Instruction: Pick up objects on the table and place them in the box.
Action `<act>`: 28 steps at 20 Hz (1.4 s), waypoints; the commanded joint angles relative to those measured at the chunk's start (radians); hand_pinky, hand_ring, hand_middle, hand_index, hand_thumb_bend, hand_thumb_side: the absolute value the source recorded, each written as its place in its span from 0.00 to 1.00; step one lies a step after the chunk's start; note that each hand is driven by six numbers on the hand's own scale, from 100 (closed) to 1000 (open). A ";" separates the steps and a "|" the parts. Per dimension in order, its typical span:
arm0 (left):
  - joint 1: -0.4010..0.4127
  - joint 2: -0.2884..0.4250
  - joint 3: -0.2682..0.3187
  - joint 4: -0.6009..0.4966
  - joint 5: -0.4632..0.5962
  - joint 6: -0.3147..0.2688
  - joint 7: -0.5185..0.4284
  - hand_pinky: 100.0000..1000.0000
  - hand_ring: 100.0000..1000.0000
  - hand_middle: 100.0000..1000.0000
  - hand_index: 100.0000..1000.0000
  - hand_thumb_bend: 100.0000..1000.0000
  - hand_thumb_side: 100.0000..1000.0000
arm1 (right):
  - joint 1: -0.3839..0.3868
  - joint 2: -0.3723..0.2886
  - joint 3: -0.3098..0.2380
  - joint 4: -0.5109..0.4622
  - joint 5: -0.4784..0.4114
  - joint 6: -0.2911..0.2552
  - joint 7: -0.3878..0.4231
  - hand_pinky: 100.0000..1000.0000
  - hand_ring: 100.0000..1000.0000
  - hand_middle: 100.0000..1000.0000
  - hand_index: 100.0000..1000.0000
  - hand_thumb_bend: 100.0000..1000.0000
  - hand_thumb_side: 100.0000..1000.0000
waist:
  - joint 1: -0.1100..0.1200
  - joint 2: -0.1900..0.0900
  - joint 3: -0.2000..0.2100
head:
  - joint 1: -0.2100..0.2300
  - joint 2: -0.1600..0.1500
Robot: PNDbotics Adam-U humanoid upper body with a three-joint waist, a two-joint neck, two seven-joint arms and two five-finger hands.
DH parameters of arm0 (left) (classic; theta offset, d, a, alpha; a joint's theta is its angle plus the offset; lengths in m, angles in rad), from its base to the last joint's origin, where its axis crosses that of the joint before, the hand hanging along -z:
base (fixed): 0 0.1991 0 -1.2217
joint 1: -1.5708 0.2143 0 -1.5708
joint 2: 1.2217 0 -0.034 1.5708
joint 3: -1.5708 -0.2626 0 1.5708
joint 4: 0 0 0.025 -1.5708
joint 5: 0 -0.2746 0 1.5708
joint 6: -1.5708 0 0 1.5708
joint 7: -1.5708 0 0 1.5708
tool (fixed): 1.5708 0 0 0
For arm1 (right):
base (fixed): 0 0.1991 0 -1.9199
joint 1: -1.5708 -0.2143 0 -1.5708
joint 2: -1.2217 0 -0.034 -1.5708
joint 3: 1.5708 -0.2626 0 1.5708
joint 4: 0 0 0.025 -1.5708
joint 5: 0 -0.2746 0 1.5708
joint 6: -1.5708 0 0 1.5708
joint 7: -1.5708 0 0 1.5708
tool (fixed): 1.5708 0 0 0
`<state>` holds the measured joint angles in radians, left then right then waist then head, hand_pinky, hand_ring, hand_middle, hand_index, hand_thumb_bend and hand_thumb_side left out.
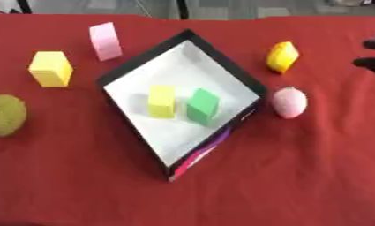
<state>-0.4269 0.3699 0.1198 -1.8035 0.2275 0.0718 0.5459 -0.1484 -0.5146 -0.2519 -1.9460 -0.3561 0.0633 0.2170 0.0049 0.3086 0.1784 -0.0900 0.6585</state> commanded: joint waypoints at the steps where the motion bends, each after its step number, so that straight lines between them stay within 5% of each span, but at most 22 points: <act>1: -0.008 0.016 0.009 -0.011 -0.005 -0.001 0.003 0.65 0.79 0.72 0.72 0.12 0.65 | -0.005 -0.027 -0.011 -0.006 0.008 -0.003 0.002 1.00 0.78 0.85 0.90 0.00 0.48 | 0.001 -0.018 0.003 | 0.003 -0.001; 7: -0.006 0.023 0.011 -0.010 -0.005 -0.001 0.005 0.65 0.79 0.72 0.72 0.12 0.66 | -0.007 -0.089 0.002 -0.013 0.032 -0.039 0.032 1.00 0.81 0.88 0.92 0.00 0.41 | -0.004 -0.017 0.002 | 0.009 0.003; 14: 0.006 0.041 0.010 -0.004 -0.007 0.001 0.004 0.65 0.79 0.72 0.72 0.12 0.66 | 0.006 -0.318 0.049 -0.011 0.101 -0.180 0.088 0.98 0.85 0.91 0.94 0.00 0.31 | -0.020 -0.027 -0.008 | 0.006 0.015; 19: 0.019 0.054 0.007 0.002 -0.011 0.002 0.001 0.65 0.79 0.72 0.72 0.12 0.66 | -0.064 -0.471 0.123 0.125 0.190 -0.263 0.146 0.96 0.86 0.90 0.94 0.00 0.12 | -0.031 -0.041 -0.015 | 0.004 0.027; 28: 0.033 0.064 -0.003 0.013 0.030 0.006 -0.012 0.65 0.79 0.72 0.72 0.12 0.67 | -0.222 -0.569 0.274 0.323 0.387 -0.359 0.201 0.94 0.87 0.90 0.97 0.00 0.13 | -0.043 -0.058 -0.019 | 0.007 0.047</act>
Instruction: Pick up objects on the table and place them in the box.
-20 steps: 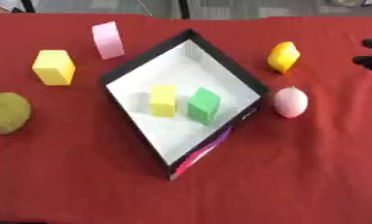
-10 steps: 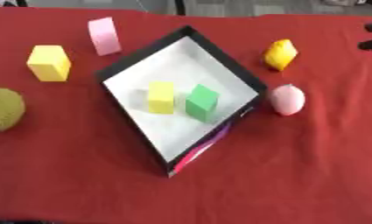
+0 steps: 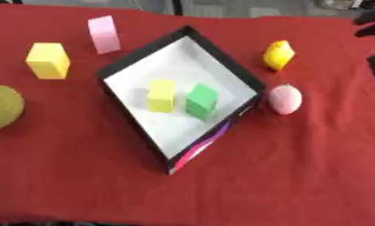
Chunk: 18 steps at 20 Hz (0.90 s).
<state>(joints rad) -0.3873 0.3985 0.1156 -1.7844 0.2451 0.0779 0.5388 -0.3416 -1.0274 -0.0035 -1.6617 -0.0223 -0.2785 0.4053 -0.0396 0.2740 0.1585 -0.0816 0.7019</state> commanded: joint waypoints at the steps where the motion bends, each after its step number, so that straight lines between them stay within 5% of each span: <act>1: -0.006 0.036 0.001 -0.005 0.013 0.000 -0.006 0.65 0.79 0.72 0.72 0.12 0.67 | -0.044 -0.054 0.036 0.050 0.065 -0.020 0.020 0.94 0.87 0.90 0.97 0.00 0.13 | 0.002 -0.024 0.001 | -0.002 0.004; 12: 0.005 0.043 -0.004 0.009 0.015 0.006 -0.010 0.65 0.80 0.72 0.72 0.11 0.68 | -0.273 0.058 0.121 0.165 0.233 -0.070 0.209 0.96 0.90 0.92 0.93 0.00 0.20 | 0.002 -0.033 -0.005 | -0.005 0.026; 18: 0.007 0.047 -0.002 0.008 0.016 0.006 -0.011 0.65 0.80 0.72 0.71 0.12 0.67 | -0.286 0.130 0.135 0.153 0.271 -0.031 0.250 0.96 0.90 0.90 0.92 0.00 0.22 | -0.001 -0.034 -0.010 | 0.021 0.034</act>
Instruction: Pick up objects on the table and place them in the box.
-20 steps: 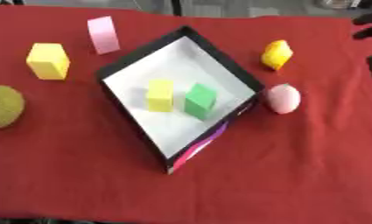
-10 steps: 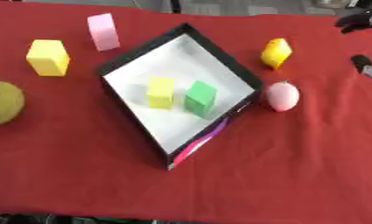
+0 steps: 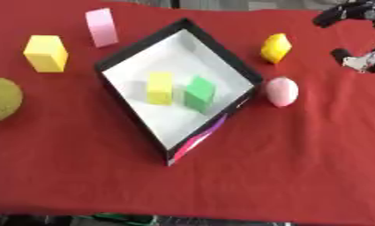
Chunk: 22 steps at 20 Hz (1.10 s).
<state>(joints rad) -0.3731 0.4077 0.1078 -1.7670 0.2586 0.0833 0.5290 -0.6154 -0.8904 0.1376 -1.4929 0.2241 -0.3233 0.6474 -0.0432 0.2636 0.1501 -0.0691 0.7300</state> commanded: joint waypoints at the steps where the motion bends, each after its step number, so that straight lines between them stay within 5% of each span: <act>1: -0.007 0.038 0.006 -0.009 0.003 0.001 -0.001 0.65 0.80 0.72 0.71 0.13 0.67 | -0.010 0.000 -0.005 -0.018 0.038 0.021 0.007 0.96 0.90 0.90 0.93 0.00 0.23 | 0.003 -0.023 -0.002 | 0.009 0.006; 9: -0.005 0.043 0.006 -0.004 0.005 0.000 -0.004 0.65 0.80 0.72 0.71 0.12 0.67 | 0.010 0.028 0.012 -0.053 0.107 0.056 -0.006 0.97 0.91 0.90 0.95 0.00 0.25 | 0.003 -0.022 -0.004 | 0.005 0.007; 15: -0.005 0.043 0.005 -0.002 0.007 0.001 -0.007 0.65 0.80 0.72 0.71 0.12 0.67 | 0.006 0.048 0.028 -0.089 0.092 0.066 0.024 0.99 0.90 0.90 0.95 0.00 0.37 | 0.005 -0.020 -0.002 | -0.008 0.009; 22: -0.008 0.040 0.005 -0.002 0.007 0.001 -0.009 0.65 0.80 0.72 0.71 0.12 0.69 | -0.008 0.064 0.048 -0.097 0.097 0.057 0.058 1.00 0.95 0.94 0.98 0.00 0.30 | 0.006 -0.017 0.003 | -0.024 0.014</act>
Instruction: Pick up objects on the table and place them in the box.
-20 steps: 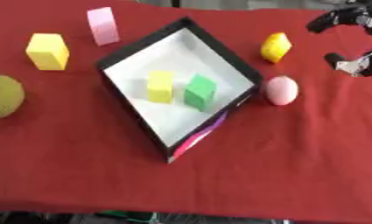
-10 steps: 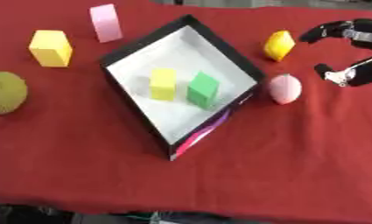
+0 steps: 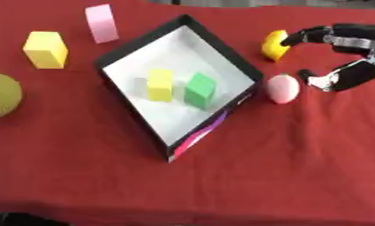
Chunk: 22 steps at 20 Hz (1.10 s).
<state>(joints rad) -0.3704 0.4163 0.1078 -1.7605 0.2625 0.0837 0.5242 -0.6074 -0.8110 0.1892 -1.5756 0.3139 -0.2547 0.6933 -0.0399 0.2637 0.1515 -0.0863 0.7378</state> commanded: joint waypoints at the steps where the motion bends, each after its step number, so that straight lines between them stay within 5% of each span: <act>1: -0.011 0.031 0.005 -0.010 0.003 0.000 -0.004 0.65 0.80 0.72 0.71 0.12 0.69 | -0.018 -0.010 -0.004 -0.009 0.015 -0.020 0.018 1.00 0.95 0.93 0.98 0.00 0.29 | 0.003 -0.017 0.002 | -0.008 0.007; 9: -0.011 0.030 0.006 -0.013 0.003 -0.001 -0.003 0.65 0.80 0.72 0.71 0.11 0.68 | -0.025 0.023 -0.005 0.023 0.083 -0.077 0.025 1.00 0.94 0.93 0.97 0.06 0.33 | 0.007 -0.015 0.001 | -0.001 0.001; 13: -0.011 0.031 0.005 -0.012 0.003 0.000 -0.004 0.65 0.80 0.72 0.71 0.11 0.68 | -0.021 0.029 0.001 0.032 0.105 -0.094 0.021 1.00 0.94 0.94 0.99 0.01 0.28 | 0.007 -0.015 0.000 | 0.014 -0.002; 22: -0.013 0.029 0.002 -0.013 0.005 0.001 -0.007 0.65 0.80 0.72 0.70 0.11 0.68 | -0.021 0.030 0.004 0.059 0.152 -0.131 0.012 1.00 0.92 0.88 0.95 0.07 0.25 | 0.007 -0.010 0.004 | 0.009 0.001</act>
<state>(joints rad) -0.3713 0.4163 0.1075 -1.7606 0.2630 0.0871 0.5202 -0.6155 -0.7604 0.1992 -1.5166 0.4557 -0.3763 0.7070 -0.0362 0.2671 0.1551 -0.0762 0.7379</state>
